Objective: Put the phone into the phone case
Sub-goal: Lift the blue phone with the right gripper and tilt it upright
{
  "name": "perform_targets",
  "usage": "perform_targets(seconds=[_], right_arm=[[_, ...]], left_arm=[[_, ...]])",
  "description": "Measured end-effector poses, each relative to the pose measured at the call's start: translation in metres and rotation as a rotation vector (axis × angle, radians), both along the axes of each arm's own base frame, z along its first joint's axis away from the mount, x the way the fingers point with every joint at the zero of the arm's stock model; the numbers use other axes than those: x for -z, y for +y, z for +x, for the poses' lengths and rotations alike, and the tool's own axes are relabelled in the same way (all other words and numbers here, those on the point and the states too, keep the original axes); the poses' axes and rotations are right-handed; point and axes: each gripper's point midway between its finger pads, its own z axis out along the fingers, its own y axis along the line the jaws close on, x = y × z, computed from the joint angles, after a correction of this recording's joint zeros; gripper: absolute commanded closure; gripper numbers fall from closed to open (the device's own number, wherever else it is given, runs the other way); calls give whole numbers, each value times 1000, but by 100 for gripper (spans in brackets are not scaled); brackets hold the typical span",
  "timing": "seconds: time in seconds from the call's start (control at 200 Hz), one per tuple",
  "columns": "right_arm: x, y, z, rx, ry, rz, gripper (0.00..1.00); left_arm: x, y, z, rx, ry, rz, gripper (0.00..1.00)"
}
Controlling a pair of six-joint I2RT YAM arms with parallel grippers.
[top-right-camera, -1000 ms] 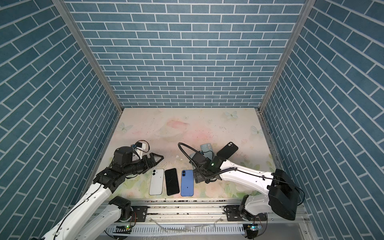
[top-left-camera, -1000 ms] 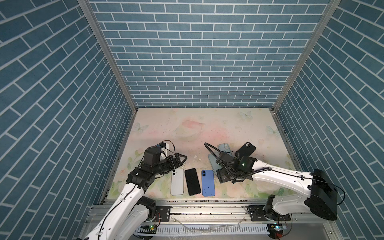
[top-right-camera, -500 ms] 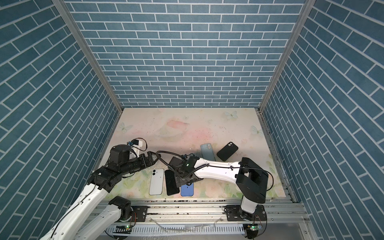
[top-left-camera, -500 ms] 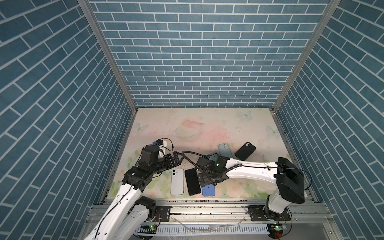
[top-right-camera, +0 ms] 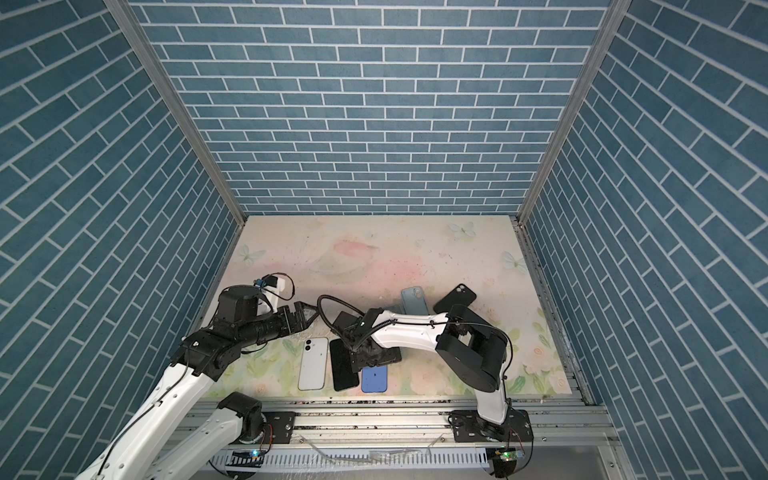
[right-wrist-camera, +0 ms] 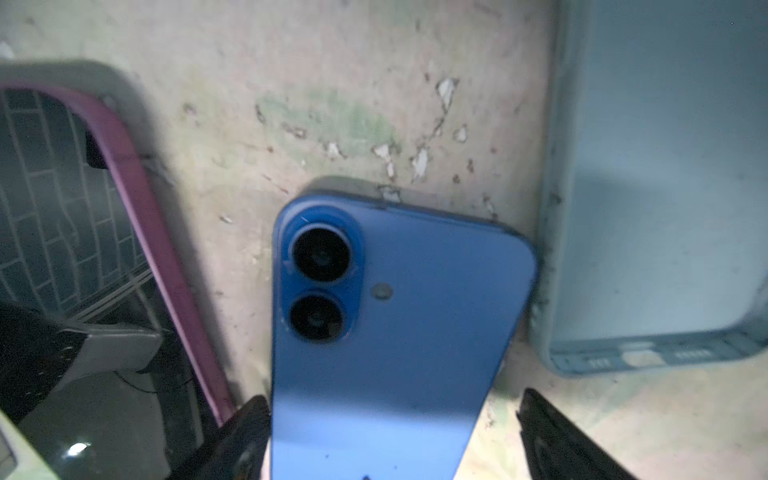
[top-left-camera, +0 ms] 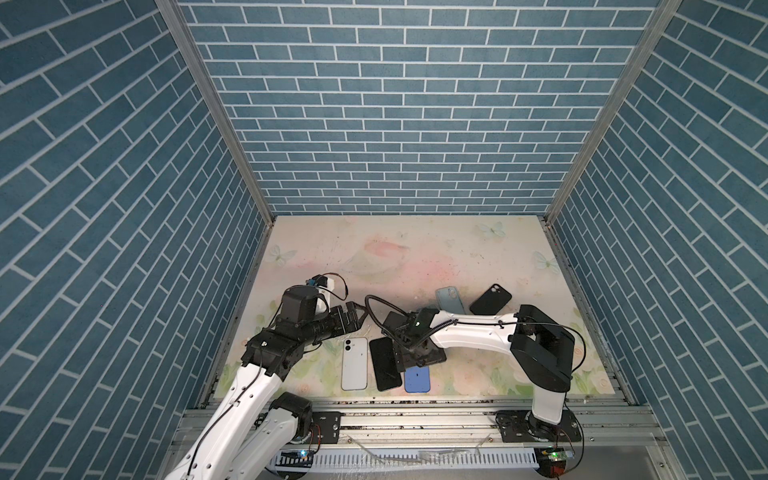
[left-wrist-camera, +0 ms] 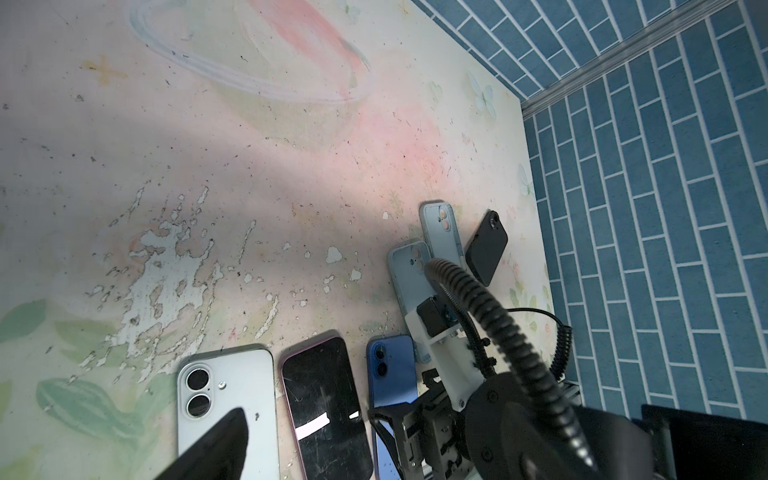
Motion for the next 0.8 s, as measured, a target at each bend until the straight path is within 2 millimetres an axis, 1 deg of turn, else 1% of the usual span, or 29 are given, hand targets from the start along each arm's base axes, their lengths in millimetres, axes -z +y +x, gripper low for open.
perform_targets(seconds=[0.03, 0.1, 0.215, 0.365, 0.455, 0.595, 0.645, 0.72, 0.8], right_arm=[[1, 0, 1, 7, 3, 7, 14], [1, -1, 3, 20, 10, 12, 22], [1, -2, 7, 32, 11, 12, 23], [1, 5, 19, 22, 8, -3, 24], [0, 14, 38, 10, -7, 3, 28], [-3, 31, 79, -17, -73, 17, 30], [-4, 35, 91, -30, -96, 20, 30], [-7, 38, 105, -62, -126, 26, 32], [-12, 38, 116, -92, -153, 25, 33]], left_arm=[[0, 0, 0, 3, 0, 3, 3], [0, 1, -1, 7, 1, 10, 3], [-5, 2, 0, 5, -12, 16, 3], [-12, 5, 3, -1, -28, 23, 3], [-15, 8, 6, -4, -32, 34, 2], [-23, 14, 14, -12, -42, 70, 2], [-27, 16, 16, -14, -48, 82, 2], [-32, 19, 19, -16, -57, 96, 2], [-36, 23, 20, -19, -65, 110, 2]])
